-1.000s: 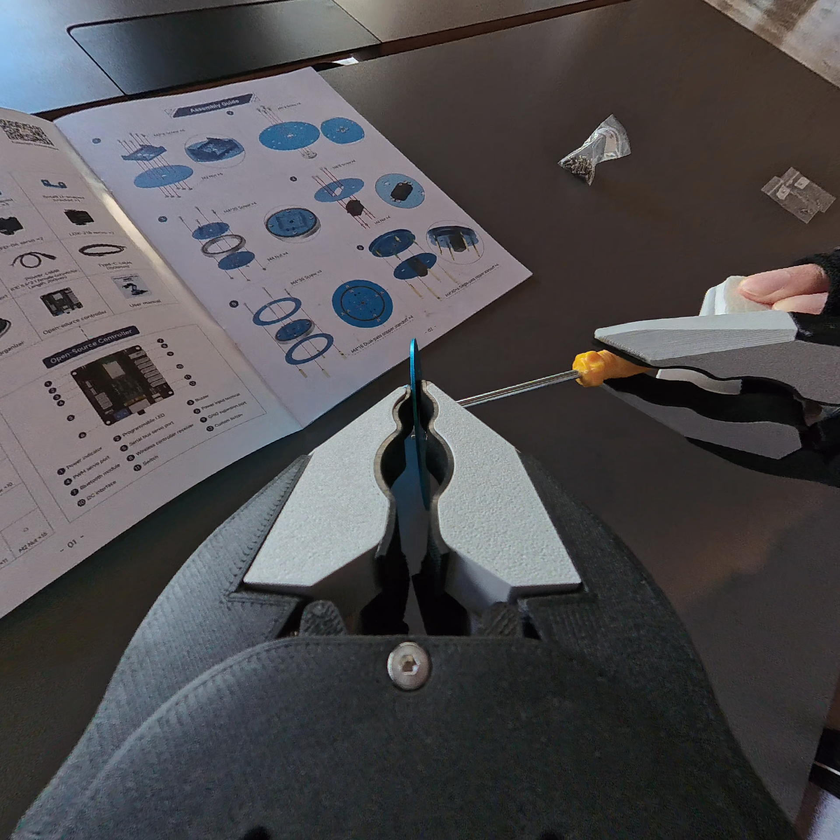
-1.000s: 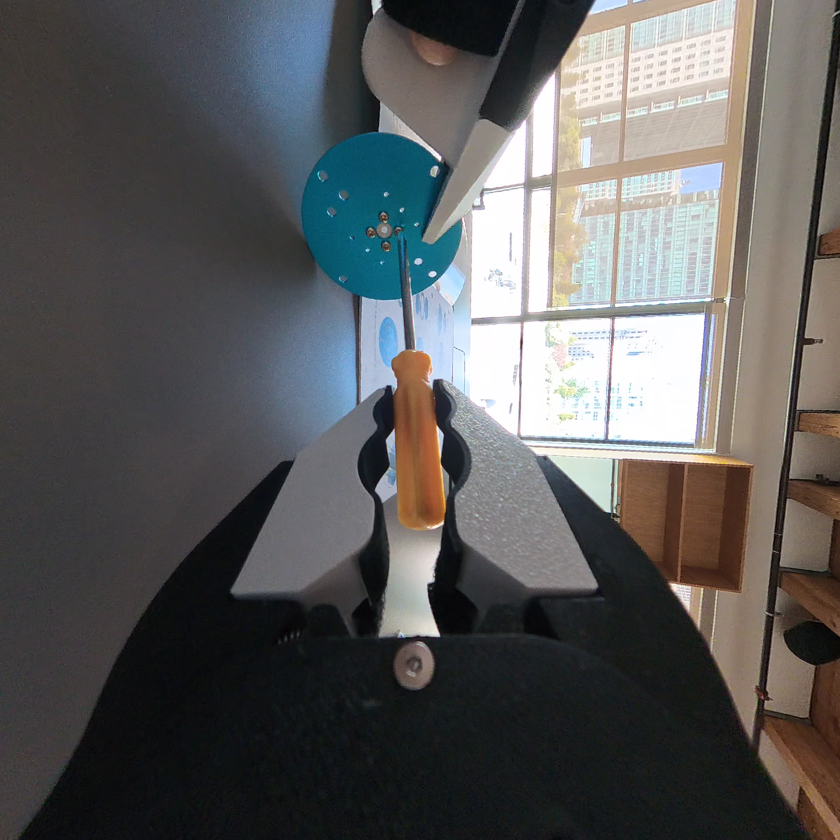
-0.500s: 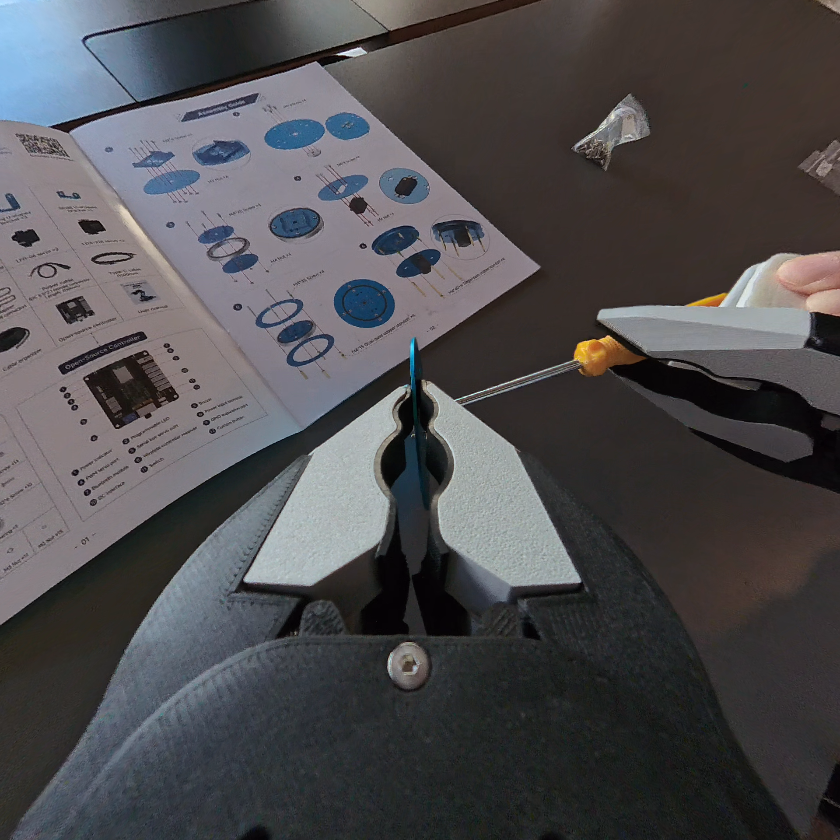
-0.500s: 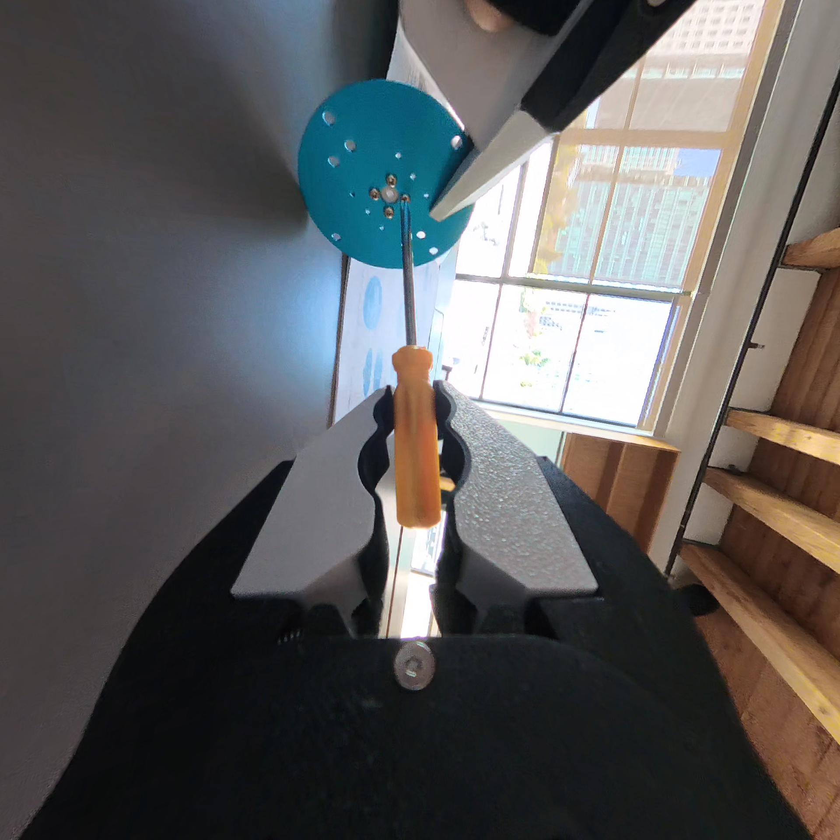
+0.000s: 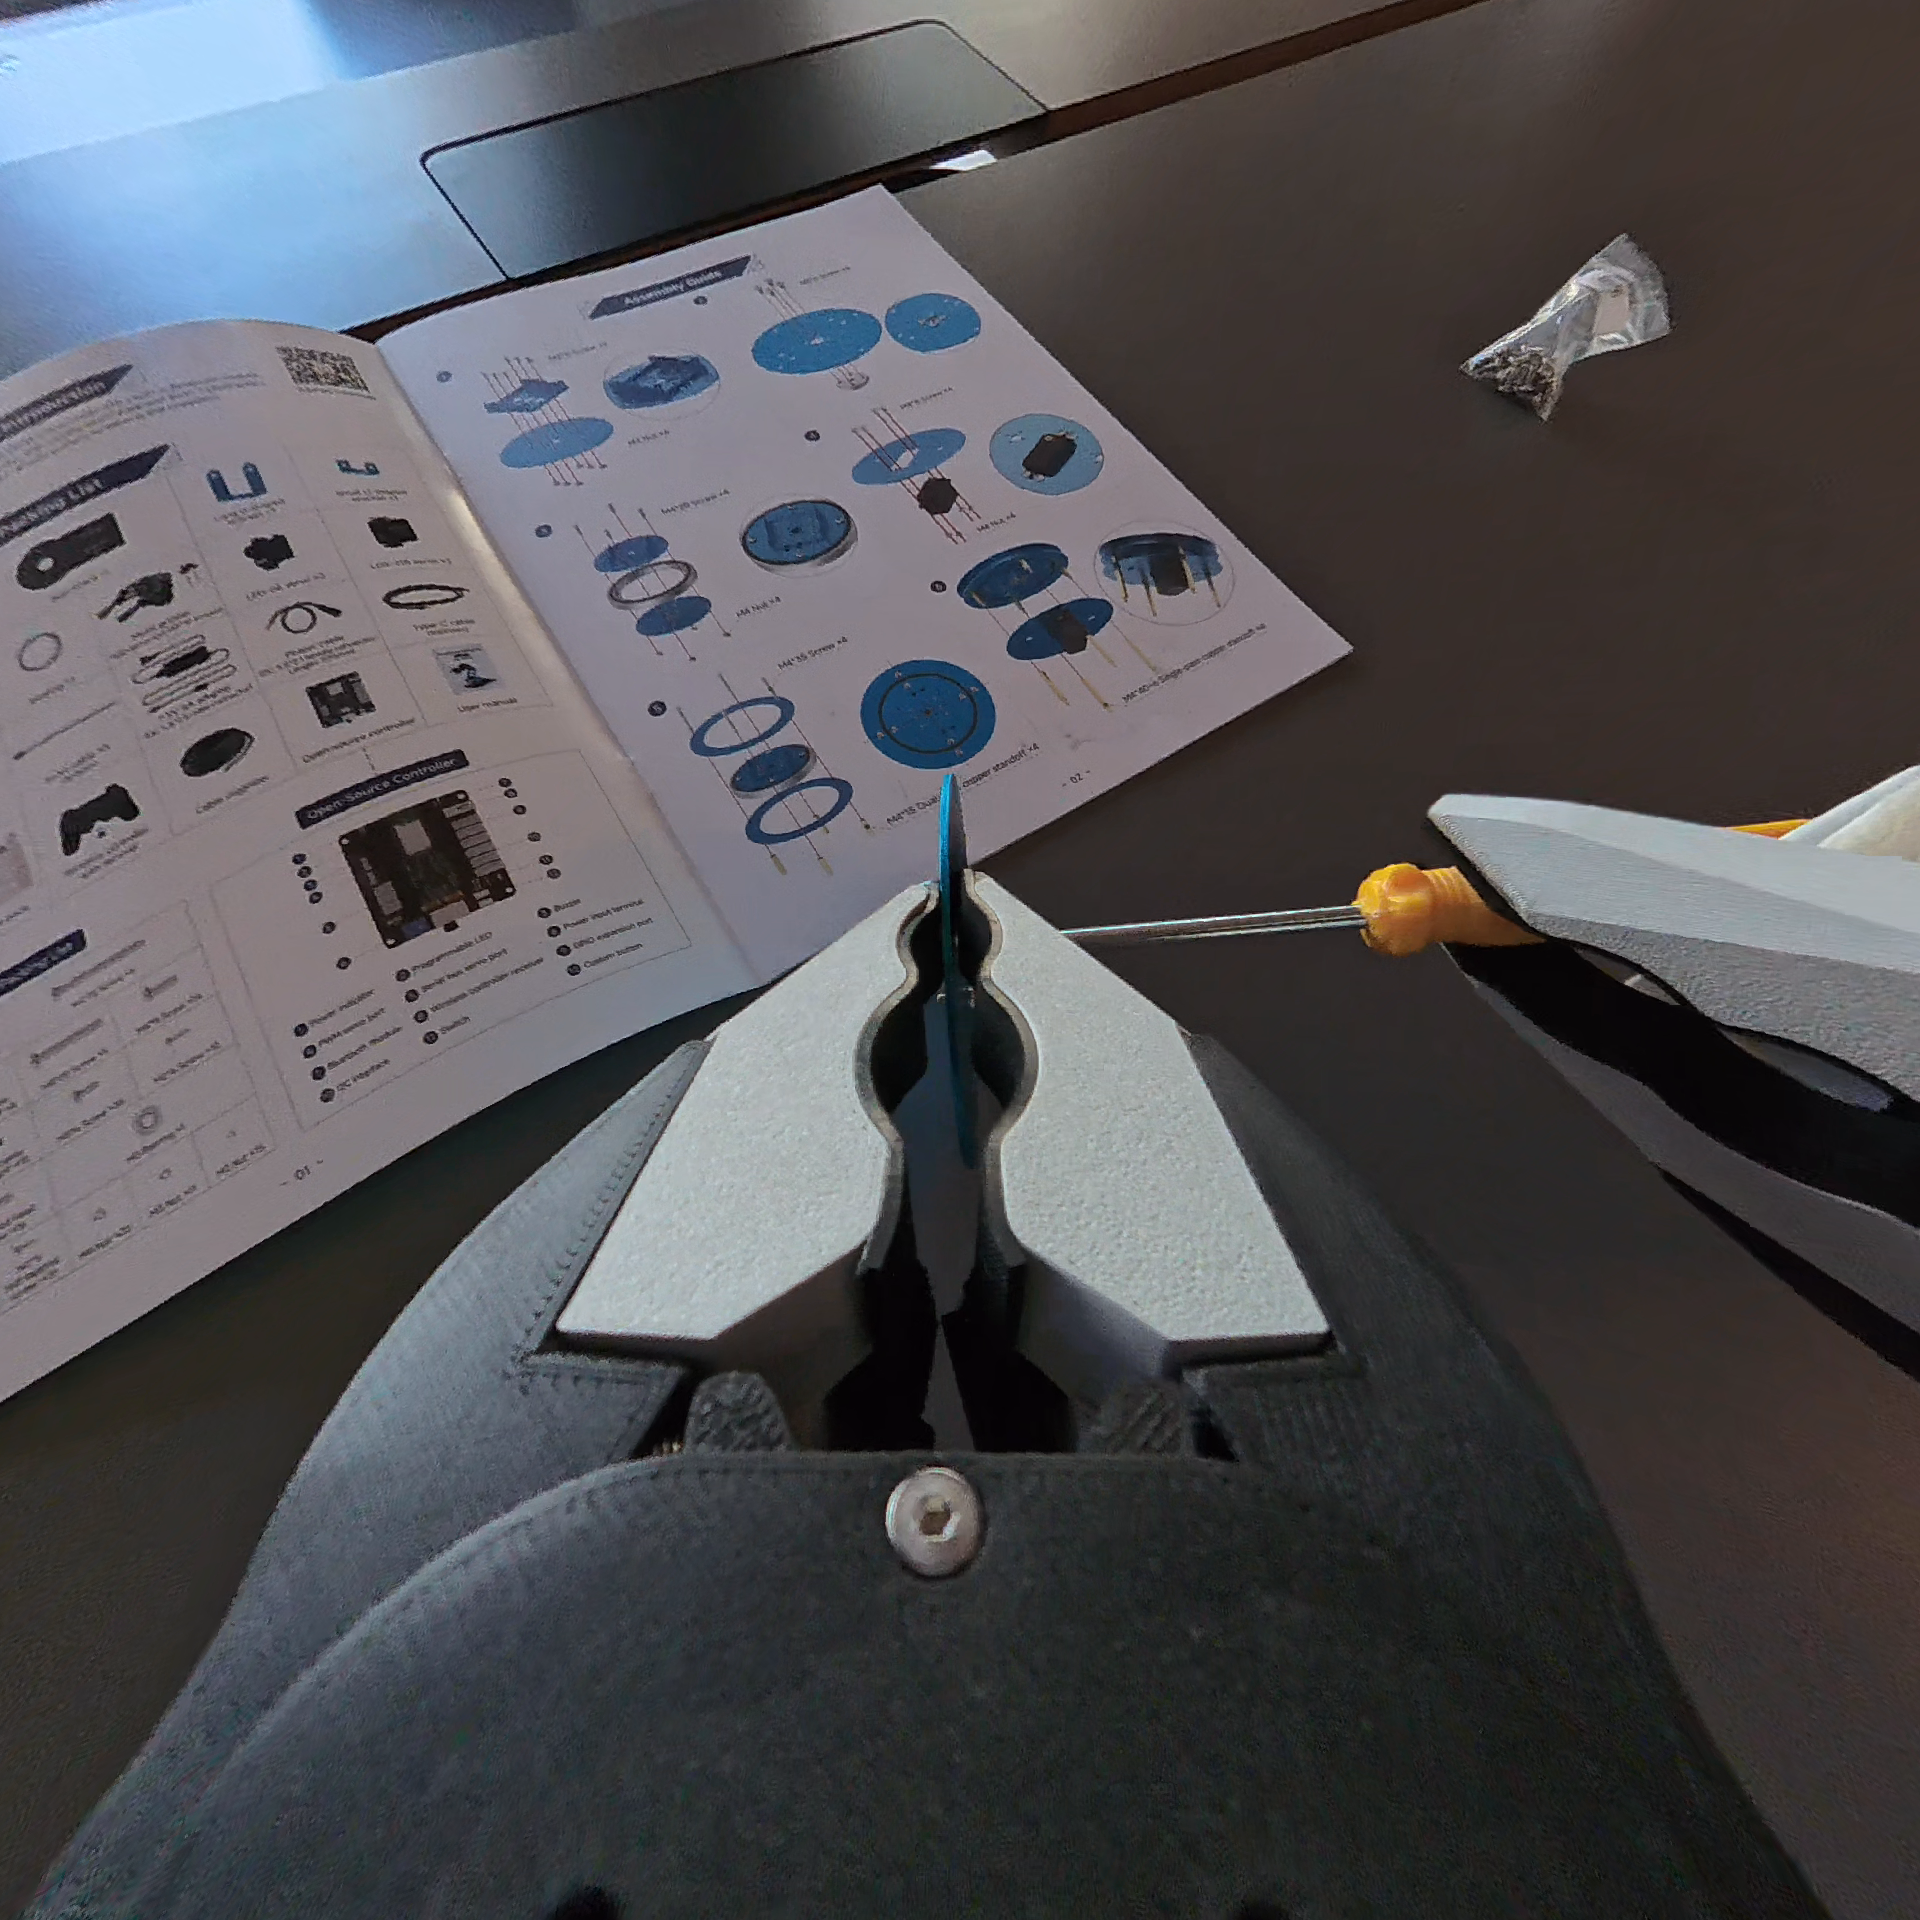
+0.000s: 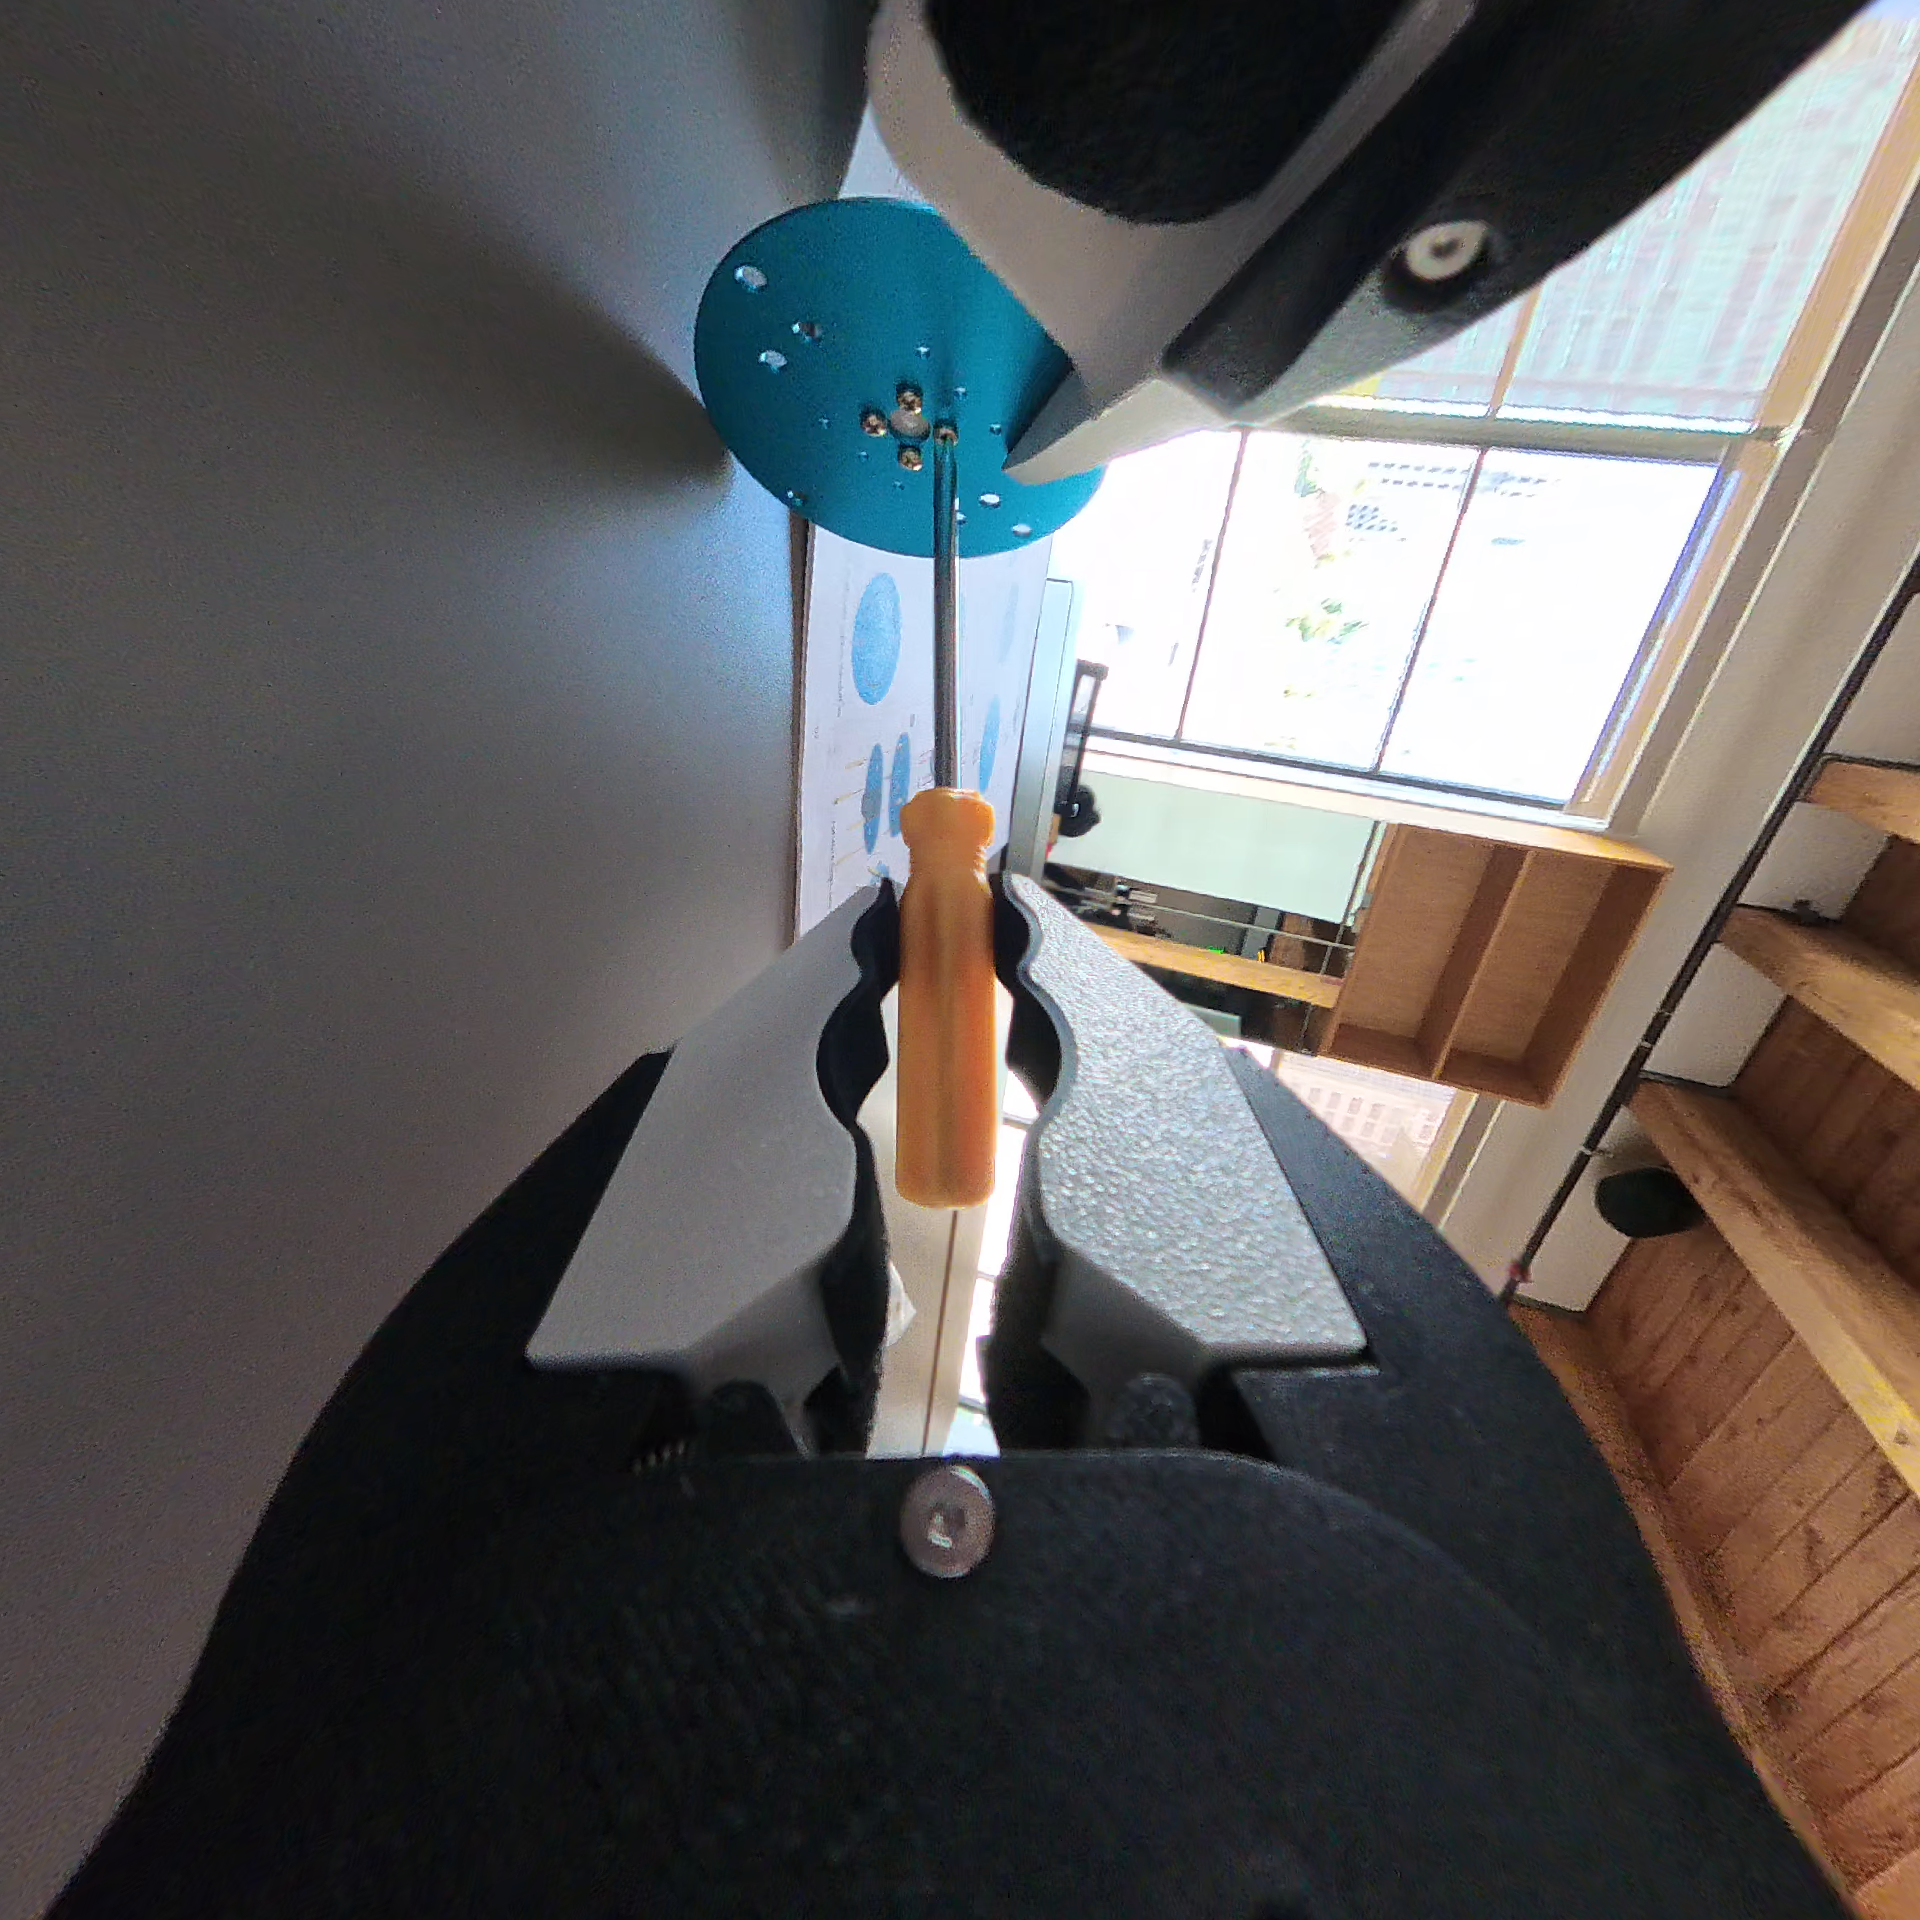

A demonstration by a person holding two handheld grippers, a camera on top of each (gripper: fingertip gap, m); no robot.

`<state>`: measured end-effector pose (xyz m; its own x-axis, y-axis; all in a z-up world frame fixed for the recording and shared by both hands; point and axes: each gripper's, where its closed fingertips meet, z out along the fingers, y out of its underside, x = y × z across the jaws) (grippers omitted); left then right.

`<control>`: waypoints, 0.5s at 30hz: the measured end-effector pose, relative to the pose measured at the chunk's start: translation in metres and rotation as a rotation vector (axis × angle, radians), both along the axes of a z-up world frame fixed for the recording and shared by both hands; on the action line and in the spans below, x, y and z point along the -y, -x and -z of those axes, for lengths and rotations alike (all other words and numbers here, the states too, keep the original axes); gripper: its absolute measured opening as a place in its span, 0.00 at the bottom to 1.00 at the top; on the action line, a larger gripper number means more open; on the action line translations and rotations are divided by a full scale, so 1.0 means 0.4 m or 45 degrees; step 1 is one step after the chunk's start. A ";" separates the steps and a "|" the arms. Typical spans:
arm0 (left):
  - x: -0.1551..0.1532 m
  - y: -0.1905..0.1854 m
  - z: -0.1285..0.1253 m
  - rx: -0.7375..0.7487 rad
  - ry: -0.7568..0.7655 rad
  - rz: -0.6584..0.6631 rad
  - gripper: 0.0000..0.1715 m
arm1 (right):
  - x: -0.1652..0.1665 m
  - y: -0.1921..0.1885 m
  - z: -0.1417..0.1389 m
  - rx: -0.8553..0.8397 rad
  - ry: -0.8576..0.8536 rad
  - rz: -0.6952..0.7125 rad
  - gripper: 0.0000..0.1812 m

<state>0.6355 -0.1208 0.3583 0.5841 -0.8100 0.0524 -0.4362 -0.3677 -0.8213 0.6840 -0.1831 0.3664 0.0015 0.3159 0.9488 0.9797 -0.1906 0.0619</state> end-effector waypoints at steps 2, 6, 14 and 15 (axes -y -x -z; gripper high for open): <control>-0.001 0.002 0.000 0.014 -0.001 -0.005 0.00 | 0.000 0.002 -0.001 -0.041 0.023 0.012 0.09; -0.003 0.002 0.005 0.008 -0.060 -0.016 0.00 | 0.003 0.005 0.021 -0.383 0.167 0.075 0.09; -0.005 -0.005 0.004 0.067 -0.082 -0.019 0.00 | 0.004 0.002 0.022 -0.509 0.203 0.103 0.09; -0.009 -0.006 0.000 0.079 -0.086 -0.025 0.00 | 0.000 0.001 0.017 -0.462 0.180 0.091 0.09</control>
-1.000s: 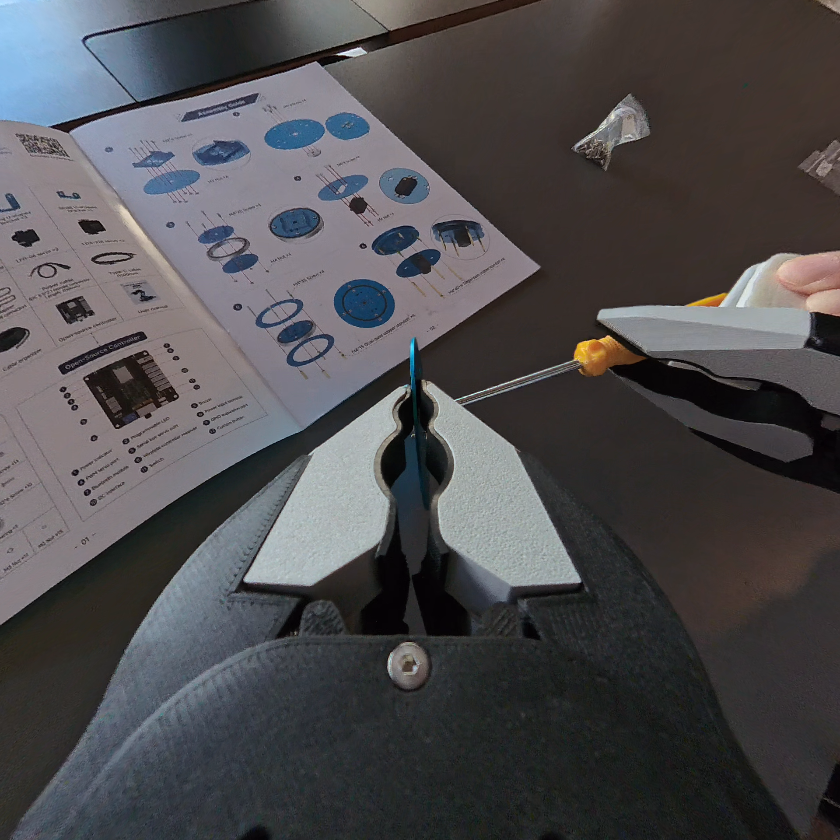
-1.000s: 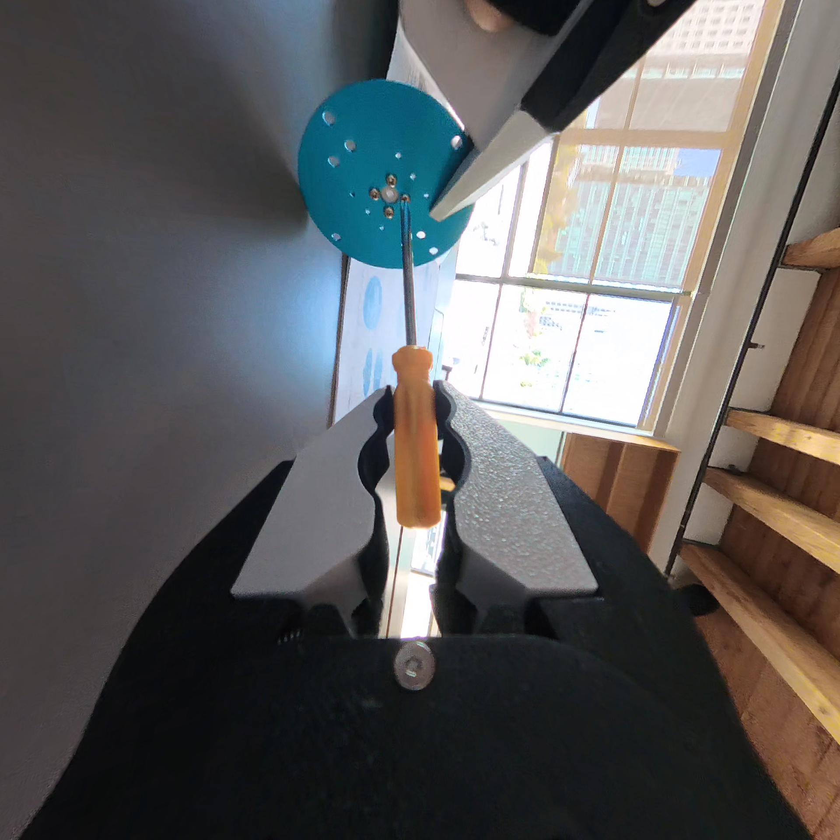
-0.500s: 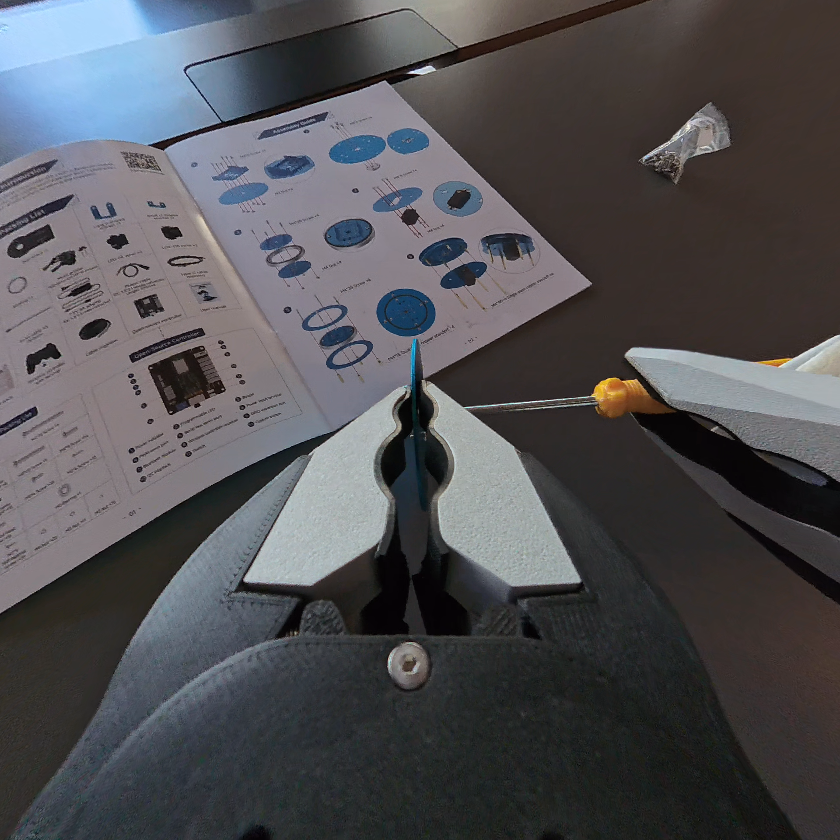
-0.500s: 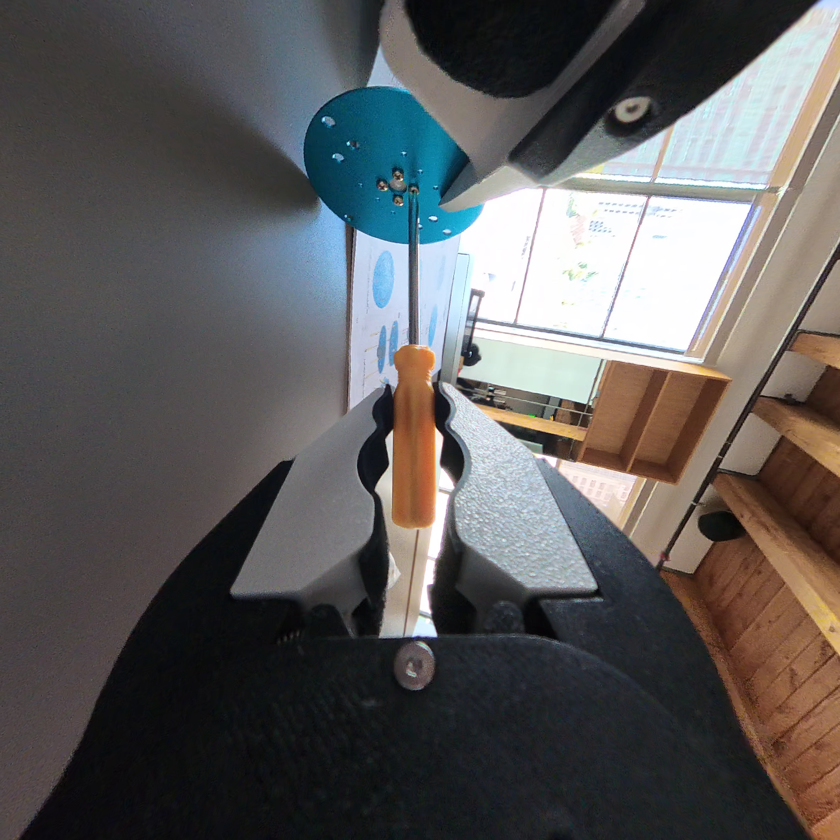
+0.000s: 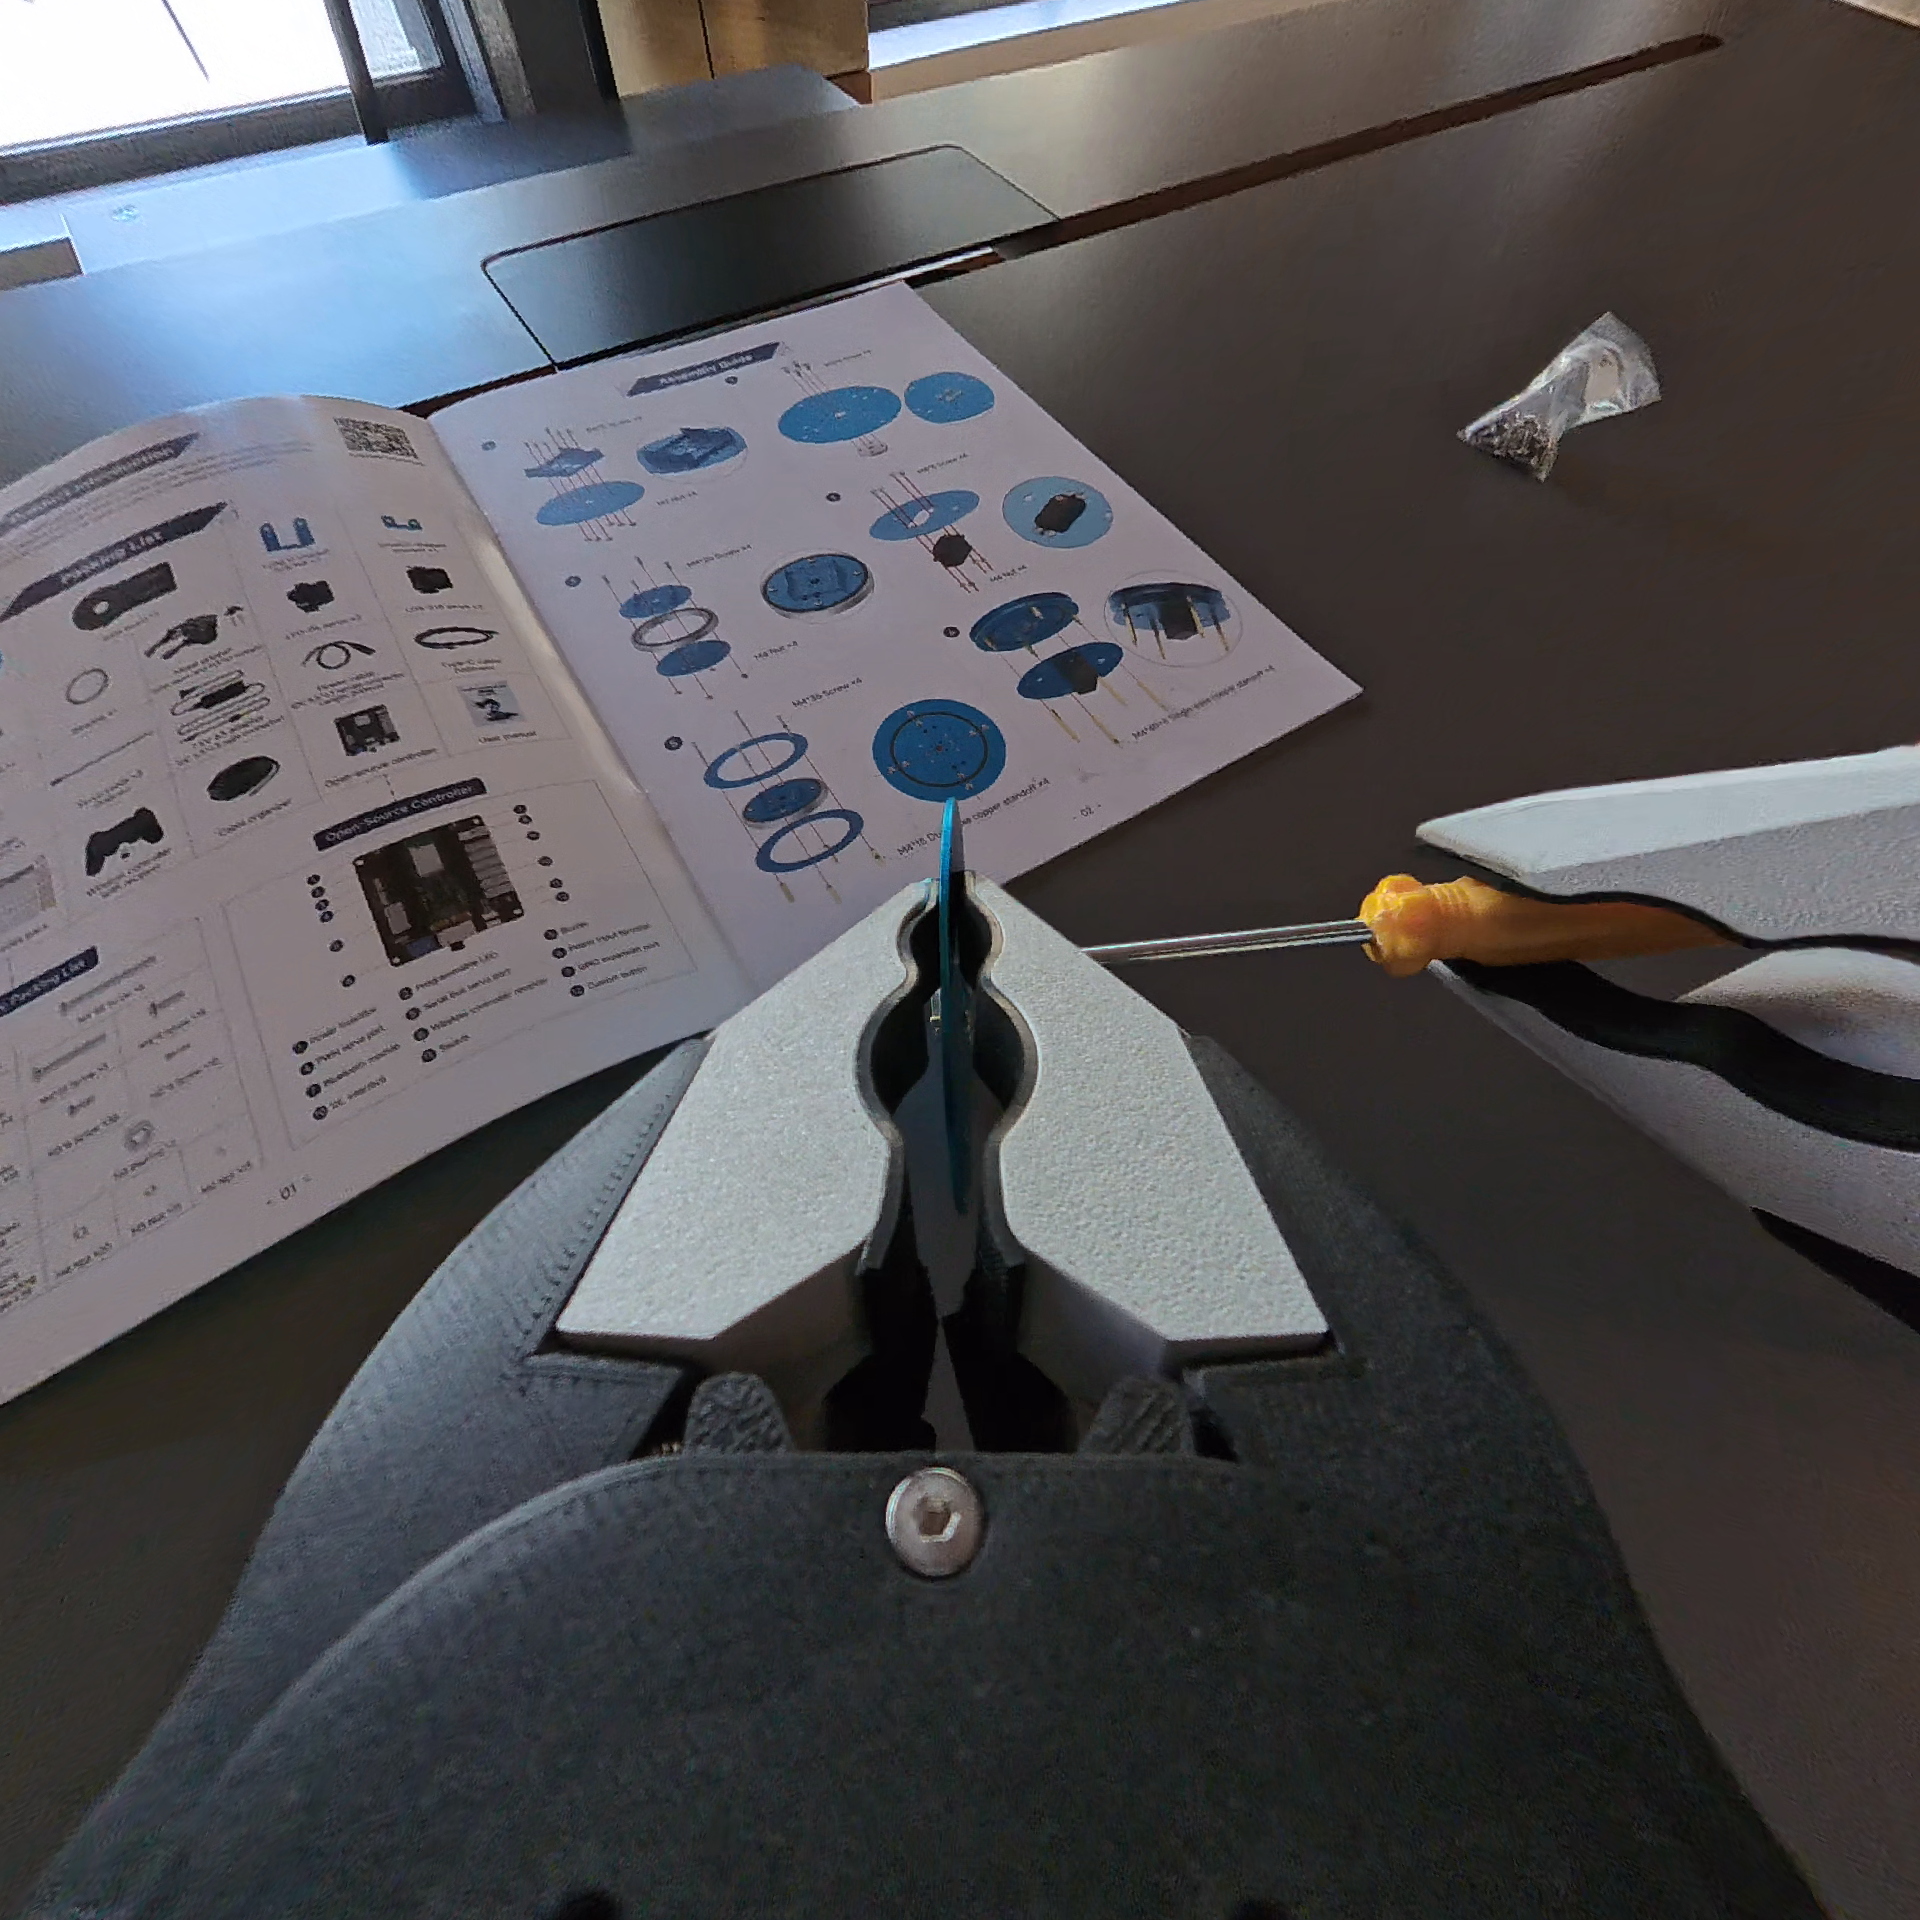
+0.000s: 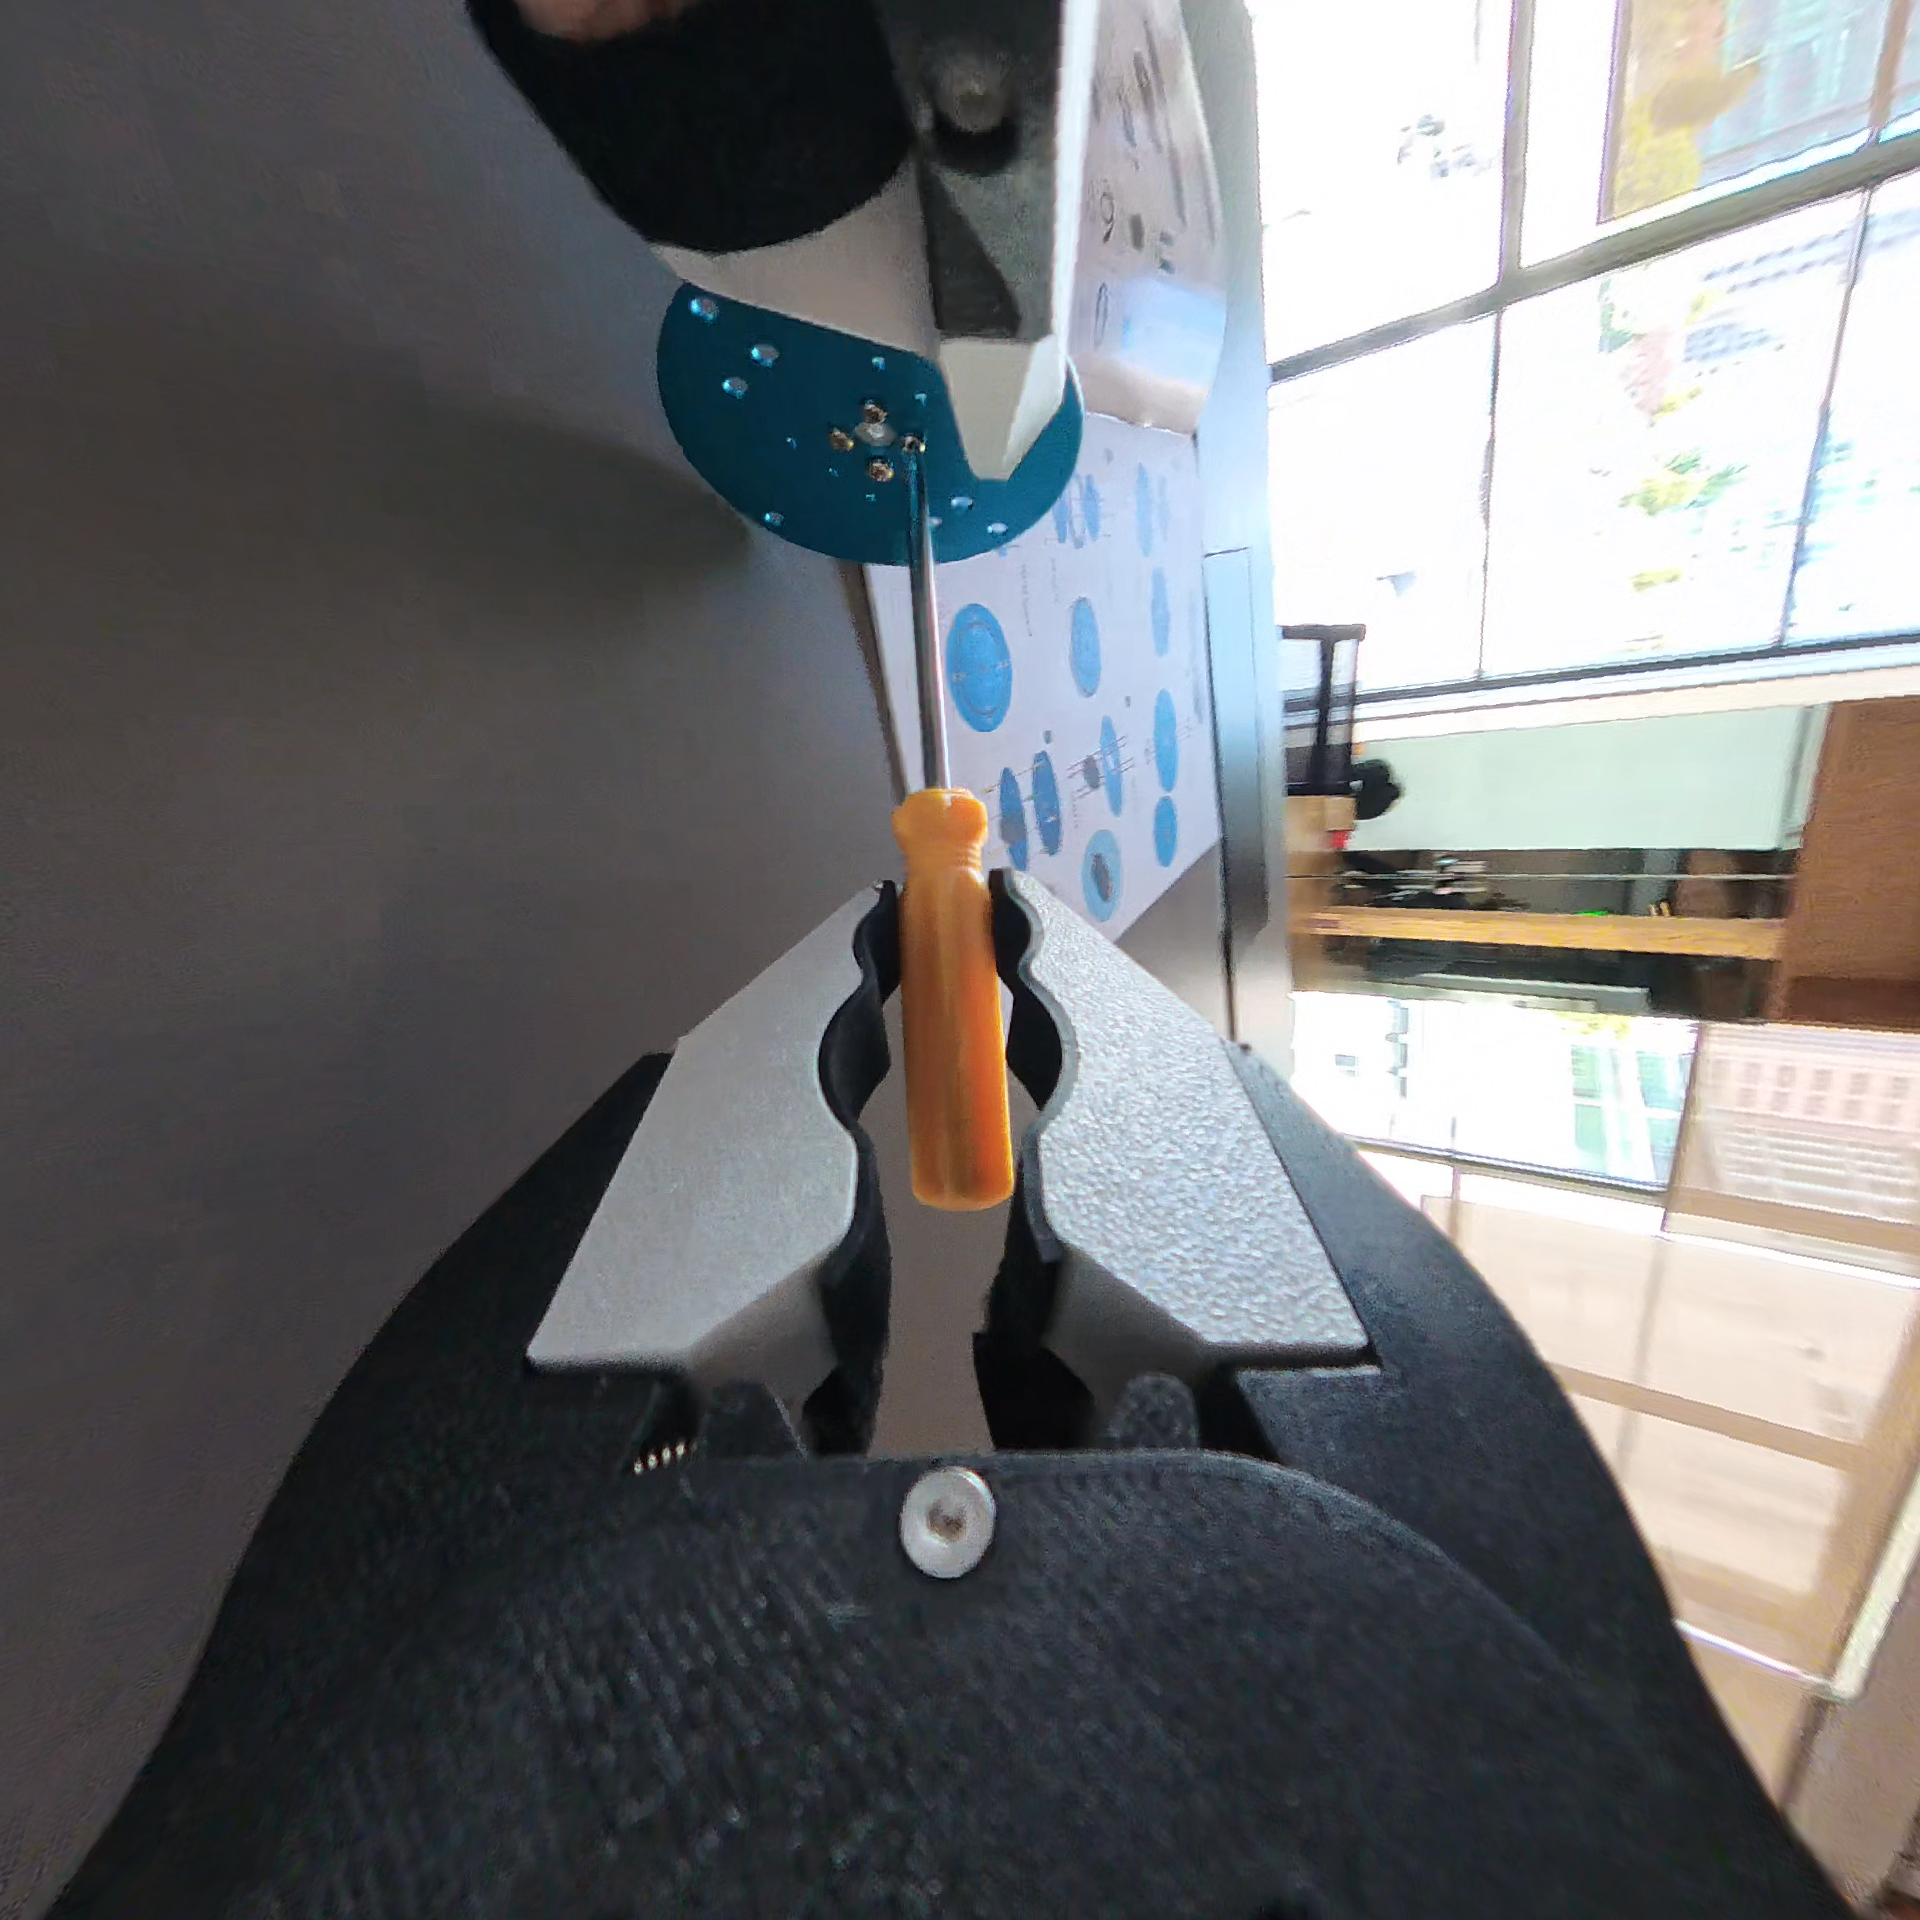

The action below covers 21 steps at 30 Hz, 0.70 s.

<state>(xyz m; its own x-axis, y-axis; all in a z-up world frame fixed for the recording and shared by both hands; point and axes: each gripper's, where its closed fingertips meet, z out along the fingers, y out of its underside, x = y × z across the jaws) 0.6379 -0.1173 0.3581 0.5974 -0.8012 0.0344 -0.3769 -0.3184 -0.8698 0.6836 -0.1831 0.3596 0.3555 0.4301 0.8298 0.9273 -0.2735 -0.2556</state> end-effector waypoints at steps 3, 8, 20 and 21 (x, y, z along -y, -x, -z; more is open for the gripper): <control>-0.005 0.002 -0.019 0.051 -0.029 -0.009 0.00 | -0.005 0.001 -0.014 0.131 -0.097 -0.036 0.09; -0.008 0.004 -0.033 0.119 -0.091 -0.007 0.00 | -0.004 0.008 -0.020 0.057 -0.148 0.011 0.09; -0.013 -0.004 -0.059 0.211 -0.108 0.009 0.00 | -0.006 0.003 0.000 -0.679 0.076 0.146 0.09; -0.013 -0.004 -0.058 0.211 -0.105 0.011 0.00 | -0.005 0.004 0.003 -0.707 0.094 0.148 0.10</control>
